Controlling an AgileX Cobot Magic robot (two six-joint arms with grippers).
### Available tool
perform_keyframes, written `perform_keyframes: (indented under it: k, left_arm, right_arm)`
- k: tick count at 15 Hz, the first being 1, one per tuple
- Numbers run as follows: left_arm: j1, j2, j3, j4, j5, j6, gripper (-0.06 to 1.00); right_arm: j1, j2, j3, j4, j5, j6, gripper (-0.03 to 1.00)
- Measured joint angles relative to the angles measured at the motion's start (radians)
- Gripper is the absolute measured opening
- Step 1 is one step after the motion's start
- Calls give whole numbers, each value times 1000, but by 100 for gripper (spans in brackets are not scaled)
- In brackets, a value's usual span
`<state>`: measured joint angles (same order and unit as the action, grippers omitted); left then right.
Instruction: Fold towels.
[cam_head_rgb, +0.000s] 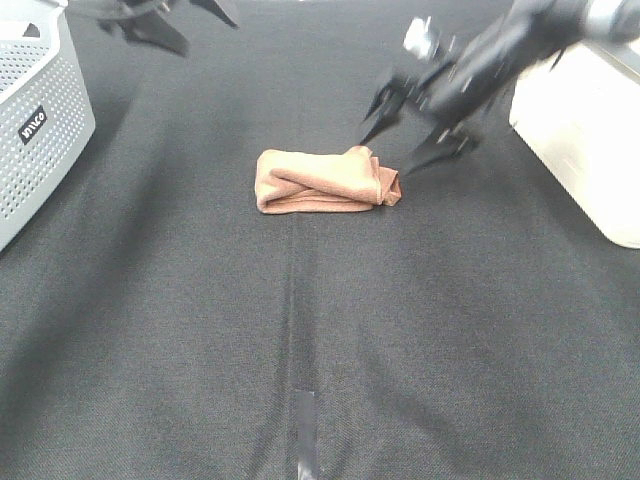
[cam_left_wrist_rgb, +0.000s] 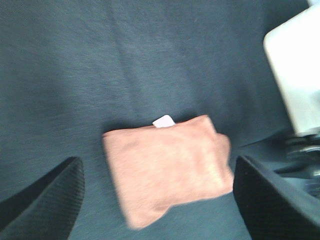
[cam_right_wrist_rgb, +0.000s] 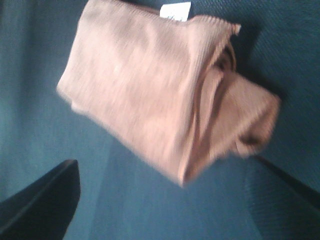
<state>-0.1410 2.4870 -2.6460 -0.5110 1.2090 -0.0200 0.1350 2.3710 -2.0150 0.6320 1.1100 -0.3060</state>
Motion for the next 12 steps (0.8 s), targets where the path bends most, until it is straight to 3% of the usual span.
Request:
perform_keyframes:
  k: [3, 7, 10, 11, 12]
  left_arm:
    - [-1, -98, 0, 46, 3, 6, 77]
    - [-1, -261, 0, 113, 3, 64, 77]
    - [-1, -379, -1, 150, 4, 85, 77]
    - [-1, -379, -1, 150, 4, 85, 77]
    - [-1, -428, 12, 157, 4, 87, 77]
  right_arm:
    - [0, -96, 0, -139, 94, 70, 83]
    - [0, -246, 43, -255, 97, 124, 83]
    - [0, -467, 236, -331, 98, 139, 83]
    - [0, -467, 236, -331, 98, 139, 83]
    - [0, -607, 369, -351, 98, 139, 83]
